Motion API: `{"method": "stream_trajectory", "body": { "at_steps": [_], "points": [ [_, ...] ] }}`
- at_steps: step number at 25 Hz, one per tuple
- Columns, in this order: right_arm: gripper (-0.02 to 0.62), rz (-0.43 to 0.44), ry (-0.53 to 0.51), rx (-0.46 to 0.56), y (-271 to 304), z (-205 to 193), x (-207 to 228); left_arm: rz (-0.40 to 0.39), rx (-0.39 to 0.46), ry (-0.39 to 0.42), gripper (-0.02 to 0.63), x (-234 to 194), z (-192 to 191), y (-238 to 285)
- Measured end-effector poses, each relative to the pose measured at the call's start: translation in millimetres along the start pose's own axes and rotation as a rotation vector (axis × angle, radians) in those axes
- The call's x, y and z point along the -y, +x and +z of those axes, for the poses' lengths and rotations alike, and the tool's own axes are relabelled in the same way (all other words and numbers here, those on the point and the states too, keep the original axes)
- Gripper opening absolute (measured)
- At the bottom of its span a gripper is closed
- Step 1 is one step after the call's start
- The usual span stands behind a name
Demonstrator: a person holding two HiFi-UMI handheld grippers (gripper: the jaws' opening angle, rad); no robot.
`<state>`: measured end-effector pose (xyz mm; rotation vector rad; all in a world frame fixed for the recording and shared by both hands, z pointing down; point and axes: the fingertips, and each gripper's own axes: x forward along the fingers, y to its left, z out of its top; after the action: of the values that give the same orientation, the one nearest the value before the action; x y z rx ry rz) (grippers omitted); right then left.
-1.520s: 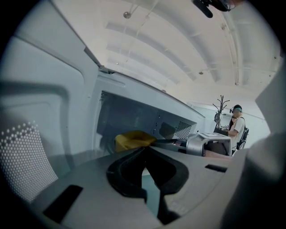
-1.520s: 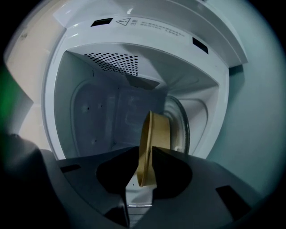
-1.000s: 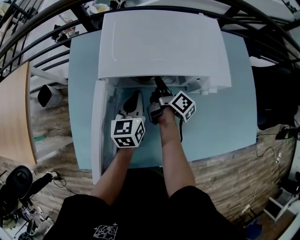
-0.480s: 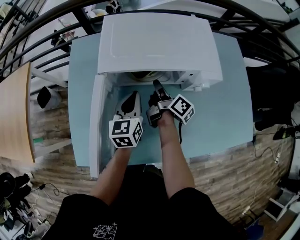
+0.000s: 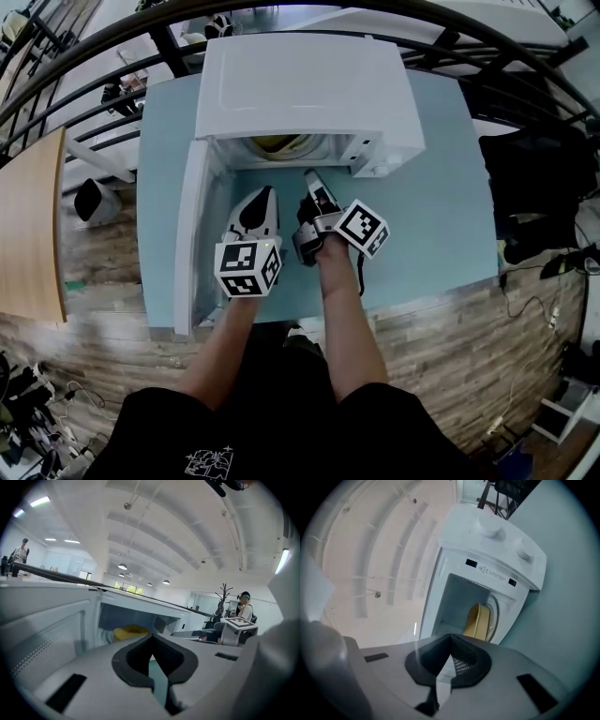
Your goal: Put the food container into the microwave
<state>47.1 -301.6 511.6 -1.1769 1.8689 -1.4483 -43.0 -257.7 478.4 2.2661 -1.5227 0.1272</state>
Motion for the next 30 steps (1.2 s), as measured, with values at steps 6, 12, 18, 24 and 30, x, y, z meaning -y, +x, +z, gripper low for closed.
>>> {"method": "stream_trajectory", "body": {
  "at_steps": [6, 12, 18, 24, 30],
  "points": [
    [0.006, 0.009, -0.077, -0.014, -35, -8, -16, -0.010, 0.018, 0.015, 0.008, 16, 1, -27],
    [0.006, 0.031, -0.139, -0.010, -74, -11, -36, -0.028, 0.027, 0.031, 0.008, 31, 0, -55],
    [0.006, 0.036, -0.211, -0.003, -113, -36, -59, -0.044, 0.039, 0.054, 0.008, 29, 1, -101],
    [0.006, 0.035, -0.332, -0.016, -153, -49, -82, -0.046, 0.062, 0.054, 0.008, 37, 2, -143],
    [0.006, 0.041, -0.381, -0.010, -201, -56, -94, -0.039, 0.080, 0.051, 0.008, 57, -4, -183]
  ]
}}
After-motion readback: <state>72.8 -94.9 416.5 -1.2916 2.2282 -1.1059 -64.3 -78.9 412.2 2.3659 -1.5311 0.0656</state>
